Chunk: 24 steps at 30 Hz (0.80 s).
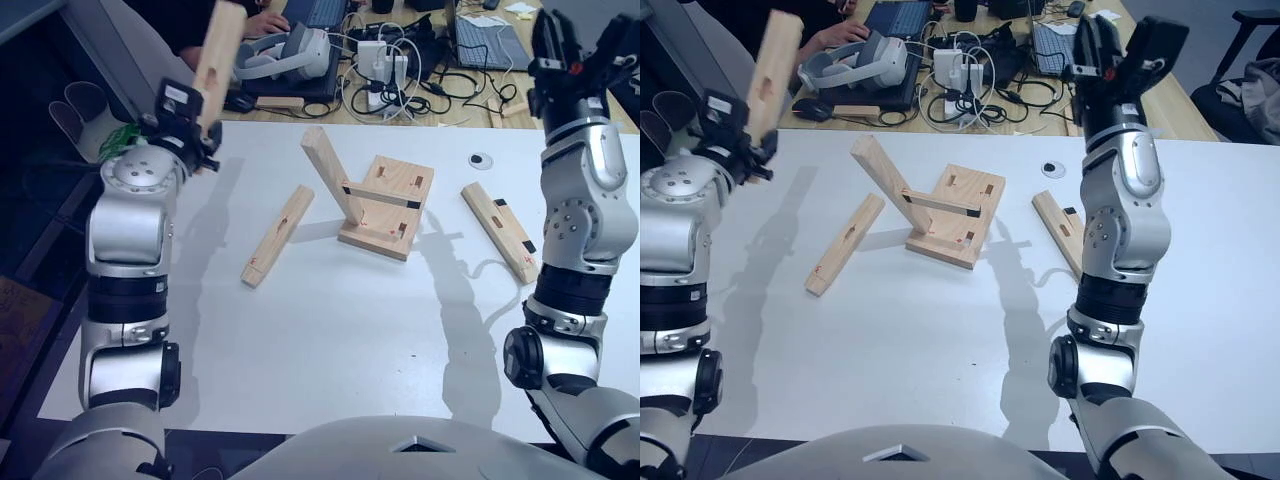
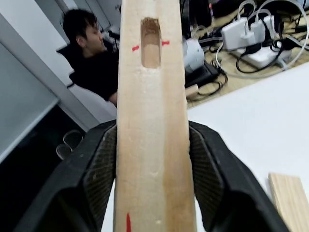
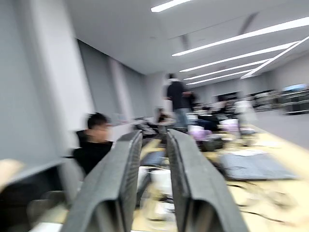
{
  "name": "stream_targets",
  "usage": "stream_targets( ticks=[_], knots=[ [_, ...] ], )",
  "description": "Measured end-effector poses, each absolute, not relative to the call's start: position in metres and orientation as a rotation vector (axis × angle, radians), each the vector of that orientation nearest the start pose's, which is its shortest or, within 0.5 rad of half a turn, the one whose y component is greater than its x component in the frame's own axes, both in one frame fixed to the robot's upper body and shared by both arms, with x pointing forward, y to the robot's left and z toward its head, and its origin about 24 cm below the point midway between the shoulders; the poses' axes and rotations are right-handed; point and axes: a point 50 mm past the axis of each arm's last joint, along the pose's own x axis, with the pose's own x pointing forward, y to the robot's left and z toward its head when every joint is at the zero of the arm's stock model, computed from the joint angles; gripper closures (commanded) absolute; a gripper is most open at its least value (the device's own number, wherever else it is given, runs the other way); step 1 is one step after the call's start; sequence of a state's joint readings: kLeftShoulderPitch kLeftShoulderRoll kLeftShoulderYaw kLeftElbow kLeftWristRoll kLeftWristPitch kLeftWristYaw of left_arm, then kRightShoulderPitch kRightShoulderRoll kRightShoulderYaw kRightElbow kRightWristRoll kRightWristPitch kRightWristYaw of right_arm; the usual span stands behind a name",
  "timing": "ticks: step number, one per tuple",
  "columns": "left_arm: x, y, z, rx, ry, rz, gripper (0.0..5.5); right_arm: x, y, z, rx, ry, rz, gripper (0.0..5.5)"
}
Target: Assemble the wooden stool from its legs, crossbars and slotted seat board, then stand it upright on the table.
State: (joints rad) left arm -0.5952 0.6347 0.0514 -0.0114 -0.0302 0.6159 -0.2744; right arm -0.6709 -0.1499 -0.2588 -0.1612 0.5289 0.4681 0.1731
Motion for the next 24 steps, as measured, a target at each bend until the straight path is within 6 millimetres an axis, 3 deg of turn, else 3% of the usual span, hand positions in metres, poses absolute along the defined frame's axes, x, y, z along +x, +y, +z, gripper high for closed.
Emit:
stream_targets(
  ticks=[4, 7, 8, 13, 19, 24],
  knots=[
    [0.346, 0.211, 0.251, 0.624, -0.288, -0.25, 3.43, 0.32, -0.14, 0.252, 0.494, -0.374, 0.568, 3.35],
    [0.342, 0.184, 0.292, 0.704, -0.567, -0.406, 3.43, 0.317, -0.12, 0.276, 0.601, -0.389, 0.759, 2.81],
    [0.34, 0.177, 0.297, 0.709, -0.62, -0.448, 3.43, 0.315, -0.114, 0.281, 0.648, -0.395, 0.811, 2.62],
    [0.336, 0.157, 0.289, 0.652, -0.665, -0.63, 3.43, 0.308, -0.106, 0.291, 0.793, -0.397, 0.929, 1.82],
    [0.321, 0.145, 0.267, 0.573, -0.586, -0.818, 3.43, 0.3, -0.101, 0.299, 0.781, -0.411, 0.981, 0.9],
    [0.313, 0.133, 0.251, 0.54, -0.534, -0.888, 3.43, 0.3, -0.102, 0.3, 0.763, -0.41, 0.959, 1.54]
  ],
)
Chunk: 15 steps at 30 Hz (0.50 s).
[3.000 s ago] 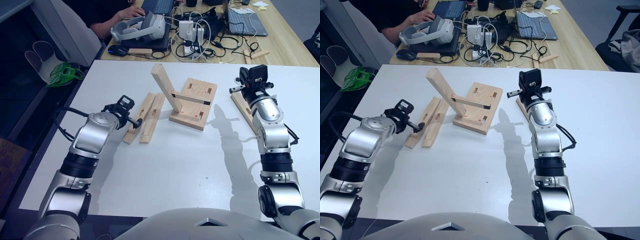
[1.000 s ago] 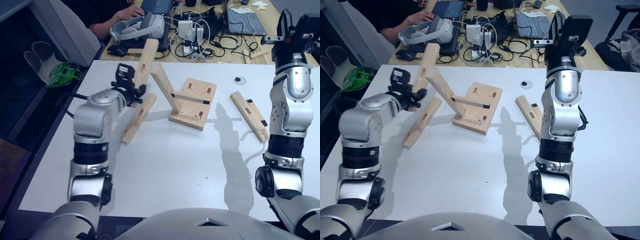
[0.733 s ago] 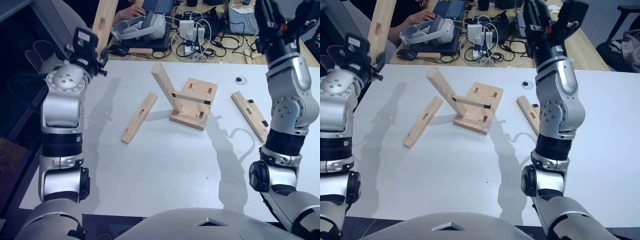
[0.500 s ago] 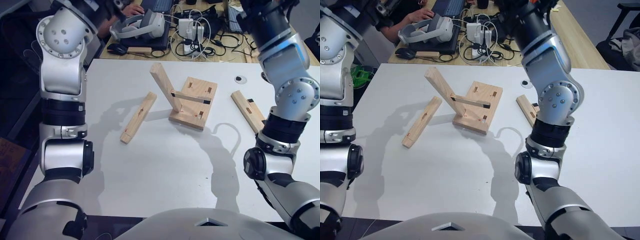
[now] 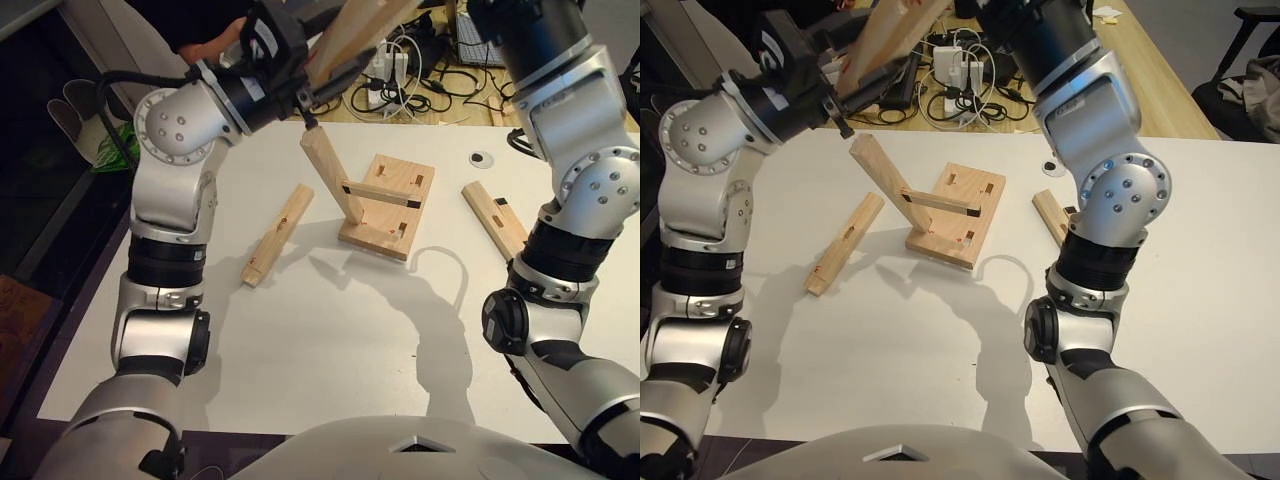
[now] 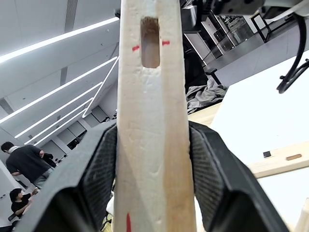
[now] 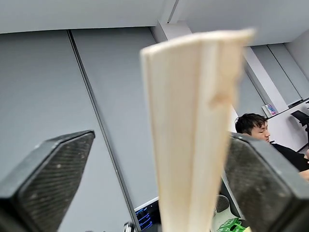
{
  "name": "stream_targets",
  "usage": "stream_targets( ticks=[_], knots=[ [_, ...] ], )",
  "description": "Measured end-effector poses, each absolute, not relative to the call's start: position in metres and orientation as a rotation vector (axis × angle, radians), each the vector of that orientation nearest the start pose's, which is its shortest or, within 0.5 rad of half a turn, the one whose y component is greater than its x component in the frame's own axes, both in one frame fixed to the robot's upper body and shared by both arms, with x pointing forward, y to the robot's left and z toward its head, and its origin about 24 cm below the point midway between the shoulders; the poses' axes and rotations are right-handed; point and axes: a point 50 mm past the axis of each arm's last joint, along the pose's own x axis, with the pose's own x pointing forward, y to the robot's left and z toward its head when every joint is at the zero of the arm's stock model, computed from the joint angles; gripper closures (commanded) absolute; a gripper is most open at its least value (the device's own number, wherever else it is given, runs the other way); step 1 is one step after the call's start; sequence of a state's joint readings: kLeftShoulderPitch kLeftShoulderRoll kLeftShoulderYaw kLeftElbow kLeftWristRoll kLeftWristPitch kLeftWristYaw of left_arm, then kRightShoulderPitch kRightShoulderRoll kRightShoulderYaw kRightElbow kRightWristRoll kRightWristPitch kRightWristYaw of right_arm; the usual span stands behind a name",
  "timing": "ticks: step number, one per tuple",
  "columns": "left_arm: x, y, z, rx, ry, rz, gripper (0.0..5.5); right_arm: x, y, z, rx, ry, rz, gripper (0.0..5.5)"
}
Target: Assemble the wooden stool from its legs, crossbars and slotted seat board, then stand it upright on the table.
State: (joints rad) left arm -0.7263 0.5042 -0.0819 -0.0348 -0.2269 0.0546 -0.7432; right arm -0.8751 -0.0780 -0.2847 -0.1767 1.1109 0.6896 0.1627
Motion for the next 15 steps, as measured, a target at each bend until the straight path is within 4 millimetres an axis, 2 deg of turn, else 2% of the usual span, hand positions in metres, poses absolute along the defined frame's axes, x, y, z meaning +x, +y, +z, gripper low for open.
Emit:
stream_targets(
  ticks=[15],
  knots=[
    [0.3108, 0.1339, 0.2548, 0.521, -0.563, -0.857, 3.43, 0.3002, -0.1065, 0.301, 0.795, -0.404, 0.943, 4.1]
  ],
)
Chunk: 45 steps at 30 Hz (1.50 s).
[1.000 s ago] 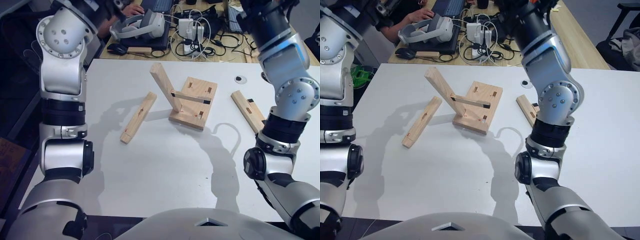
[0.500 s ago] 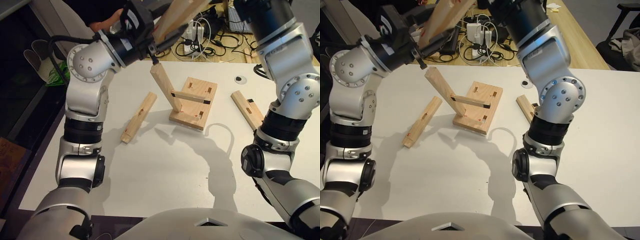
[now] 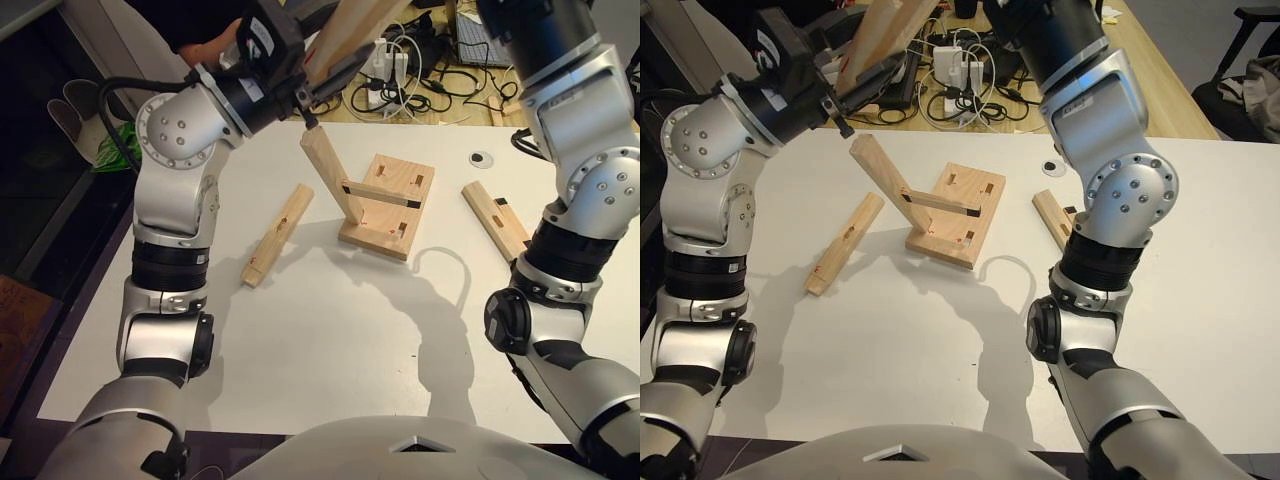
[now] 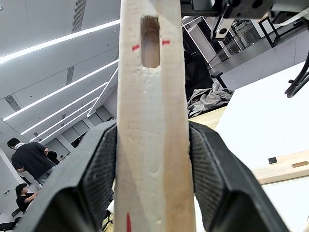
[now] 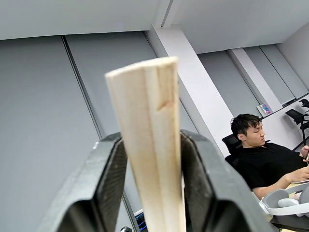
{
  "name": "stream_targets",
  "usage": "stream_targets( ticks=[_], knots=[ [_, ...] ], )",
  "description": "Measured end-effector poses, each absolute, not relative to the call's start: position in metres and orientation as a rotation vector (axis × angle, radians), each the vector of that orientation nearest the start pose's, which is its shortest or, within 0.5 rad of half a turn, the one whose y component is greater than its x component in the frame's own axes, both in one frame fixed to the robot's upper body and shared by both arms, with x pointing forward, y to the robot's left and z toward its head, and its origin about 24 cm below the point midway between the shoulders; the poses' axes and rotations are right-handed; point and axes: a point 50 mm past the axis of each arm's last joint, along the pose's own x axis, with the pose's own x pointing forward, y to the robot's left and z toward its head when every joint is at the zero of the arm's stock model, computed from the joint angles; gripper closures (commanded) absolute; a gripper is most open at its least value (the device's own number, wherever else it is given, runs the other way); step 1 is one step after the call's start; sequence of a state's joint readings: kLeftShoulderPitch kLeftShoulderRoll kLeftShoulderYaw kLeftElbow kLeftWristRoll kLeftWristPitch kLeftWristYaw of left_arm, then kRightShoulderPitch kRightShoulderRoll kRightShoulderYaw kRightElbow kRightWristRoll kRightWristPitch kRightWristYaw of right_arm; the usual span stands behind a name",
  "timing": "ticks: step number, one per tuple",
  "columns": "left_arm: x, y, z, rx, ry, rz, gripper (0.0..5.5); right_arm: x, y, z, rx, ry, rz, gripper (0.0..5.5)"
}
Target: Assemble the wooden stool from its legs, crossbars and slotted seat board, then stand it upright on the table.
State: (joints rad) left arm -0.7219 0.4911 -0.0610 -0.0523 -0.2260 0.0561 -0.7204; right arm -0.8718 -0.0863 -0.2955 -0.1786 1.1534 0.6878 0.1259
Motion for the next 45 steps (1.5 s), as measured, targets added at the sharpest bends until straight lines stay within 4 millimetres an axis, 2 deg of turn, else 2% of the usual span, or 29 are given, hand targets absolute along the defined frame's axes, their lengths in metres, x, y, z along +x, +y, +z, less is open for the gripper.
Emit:
stream_targets(
  ticks=[2, 5, 6, 10, 14, 18, 21, 24, 26, 28, 30, 33, 38, 42, 45],
  knots=[
    [0.31, 0.133, 0.255, 0.519, -0.57, -0.86, 3.44, 0.301, -0.107, 0.301, 0.794, -0.401, 0.934, 4.38],
    [0.308, 0.131, 0.256, 0.51, -0.583, -0.861, 3.44, 0.302, -0.109, 0.3, 0.796, -0.404, 0.923, 4.41],
    [0.308, 0.129, 0.256, 0.5, -0.588, -0.859, 3.06, 0.302, -0.11, 0.301, 0.799, -0.411, 0.918, 4.43],
    [0.309, 0.129, 0.257, 0.477, -0.6, -0.83, 2.53, 0.301, -0.109, 0.302, 0.793, -0.429, 0.911, 4.48],
    [0.318, 0.137, 0.259, 0.481, -0.607, -0.72, 1.91, 0.303, -0.11, 0.303, 0.777, -0.47, 0.86, 4.48],
    [0.326, 0.163, 0.261, 0.472, -0.598, -0.589, 1.38, 0.307, -0.123, 0.305, 0.762, -0.527, 0.737, 4.48],
    [0.33, 0.204, 0.266, 0.493, -0.577, -0.44, 0.92, 0.313, -0.151, 0.3, 0.707, -0.547, 0.574, 4.48],
    [0.341, 0.226, 0.25, 0.473, -0.501, -0.359, 0.47, 0.314, -0.164, 0.292, 0.666, -0.533, 0.508, 4.48],
    [0.355, 0.23, 0.228, 0.437, -0.407, -0.312, 0.13, 0.314, -0.167, 0.281, 0.624, -0.49, 0.471, 4.48],
    [0.366, 0.219, 0.212, 0.397, -0.357, -0.32, 0.1, 0.314, -0.172, 0.262, 0.594, -0.419, 0.426, 4.48],
    [0.378, 0.196, 0.189, 0.337, -0.285, -0.369, 0.1, 0.311, -0.184, 0.224, 0.572, -0.28, 0.333, 4.48],
    [0.384, 0.175, 0.158, 0.293, -0.184, -0.43, 0.1, 0.294, -0.196, 0.185, 0.559, -0.137, 0.227, 4.48],
    [0.383, 0.18, 0.143, 0.292, -0.132, -0.392, 0.1, 0.266, -0.199, 0.155, 0.648, 0.004, 0.051, 4.48],
    [0.381, 0.186, 0.135, 0.278, -0.115, -0.346, 0.1, 0.256, -0.196, 0.153, 0.731, 0.031, -0.036, 4.48],
    [0.377, 0.184, 0.129, 0.267, -0.112, -0.339, 0.1, 0.253, -0.188, 0.144, 0.802, 0.081, -0.063, 4.48]
  ],
)
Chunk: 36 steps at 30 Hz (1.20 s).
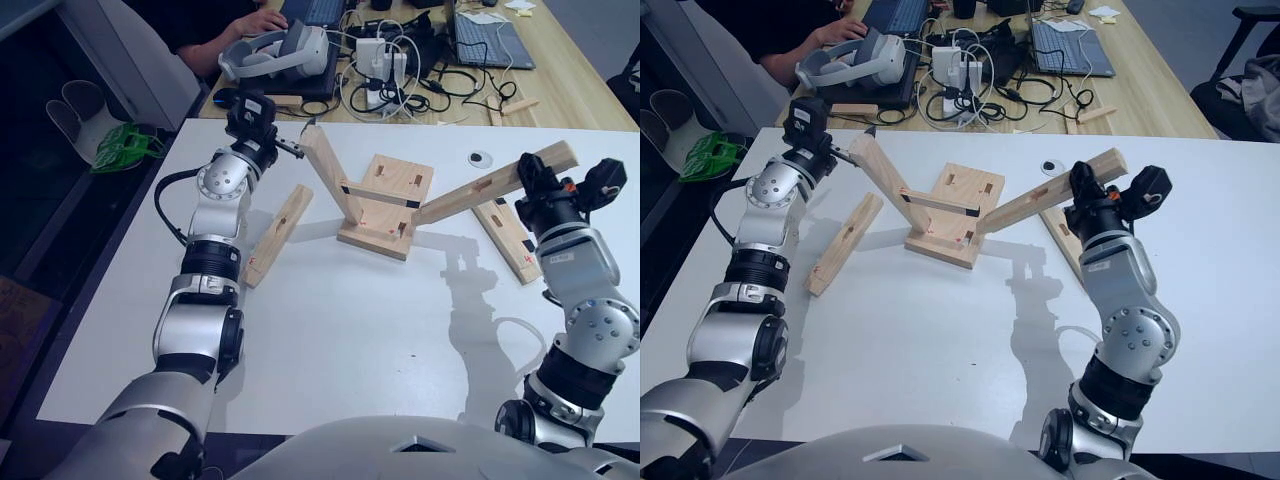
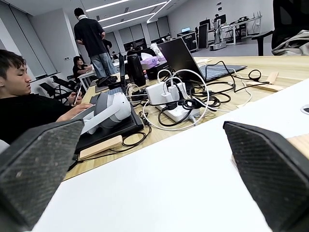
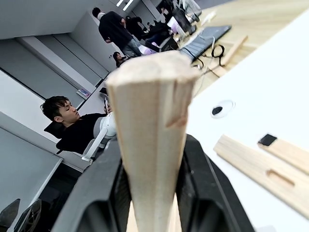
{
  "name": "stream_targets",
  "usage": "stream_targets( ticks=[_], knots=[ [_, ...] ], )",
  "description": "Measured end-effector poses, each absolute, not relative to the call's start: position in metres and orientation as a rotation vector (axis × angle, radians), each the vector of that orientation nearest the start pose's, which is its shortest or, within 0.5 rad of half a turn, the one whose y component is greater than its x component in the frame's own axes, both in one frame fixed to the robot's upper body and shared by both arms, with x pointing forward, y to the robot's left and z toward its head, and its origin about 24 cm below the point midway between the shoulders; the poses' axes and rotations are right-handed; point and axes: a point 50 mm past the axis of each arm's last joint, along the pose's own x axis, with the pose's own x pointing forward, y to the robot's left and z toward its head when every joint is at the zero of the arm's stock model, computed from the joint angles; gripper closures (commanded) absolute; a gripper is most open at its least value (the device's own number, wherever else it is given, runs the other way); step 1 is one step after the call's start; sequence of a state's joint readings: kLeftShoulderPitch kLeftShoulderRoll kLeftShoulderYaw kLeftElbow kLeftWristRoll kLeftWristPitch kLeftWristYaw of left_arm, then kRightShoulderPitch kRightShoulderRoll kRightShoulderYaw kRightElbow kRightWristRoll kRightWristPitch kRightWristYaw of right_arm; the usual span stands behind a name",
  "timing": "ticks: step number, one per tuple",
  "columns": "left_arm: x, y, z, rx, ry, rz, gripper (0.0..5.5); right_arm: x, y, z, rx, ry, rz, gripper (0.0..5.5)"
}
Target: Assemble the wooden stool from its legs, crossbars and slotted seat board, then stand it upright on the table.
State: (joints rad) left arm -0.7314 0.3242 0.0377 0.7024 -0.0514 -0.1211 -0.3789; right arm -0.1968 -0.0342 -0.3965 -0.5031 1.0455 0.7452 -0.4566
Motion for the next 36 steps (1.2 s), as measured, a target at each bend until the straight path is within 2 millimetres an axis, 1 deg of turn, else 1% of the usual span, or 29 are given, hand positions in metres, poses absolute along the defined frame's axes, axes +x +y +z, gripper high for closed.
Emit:
stream_targets(
  ticks=[3, 9, 12, 17, 24, 29, 36],
  knots=[
    [0.375, 0.179, 0.129, 0.256, -0.121, -0.338, 0.1, 0.25, -0.183, 0.141, 0.836, 0.107, -0.069, 4.48],
    [0.369, 0.181, 0.125, 0.244, -0.116, -0.307, 0.1, 0.243, -0.183, 0.138, 0.833, 0.131, -0.093, 4.48],
    [0.367, 0.18, 0.127, 0.236, -0.128, -0.298, 0.1, 0.24, -0.184, 0.134, 0.83, 0.147, -0.123, 4.48],
    [0.365, 0.176, 0.136, 0.22, -0.164, -0.299, 0.1, 0.241, -0.179, 0.133, 0.831, 0.155, -0.141, 4.48],
    [0.362, 0.169, 0.141, 0.202, -0.177, -0.31, 0.1, 0.243, -0.18, 0.134, 0.797, 0.119, -0.208, 4.48],
    [0.359, 0.168, 0.136, 0.194, -0.156, -0.312, 0.1, 0.246, -0.178, 0.133, 0.782, 0.104, -0.204, 4.48],
    [0.358, 0.167, 0.134, 0.184, -0.151, -0.305, 0.1, 0.25, -0.177, 0.129, 0.805, 0.106, -0.186, 4.48]
  ],
)
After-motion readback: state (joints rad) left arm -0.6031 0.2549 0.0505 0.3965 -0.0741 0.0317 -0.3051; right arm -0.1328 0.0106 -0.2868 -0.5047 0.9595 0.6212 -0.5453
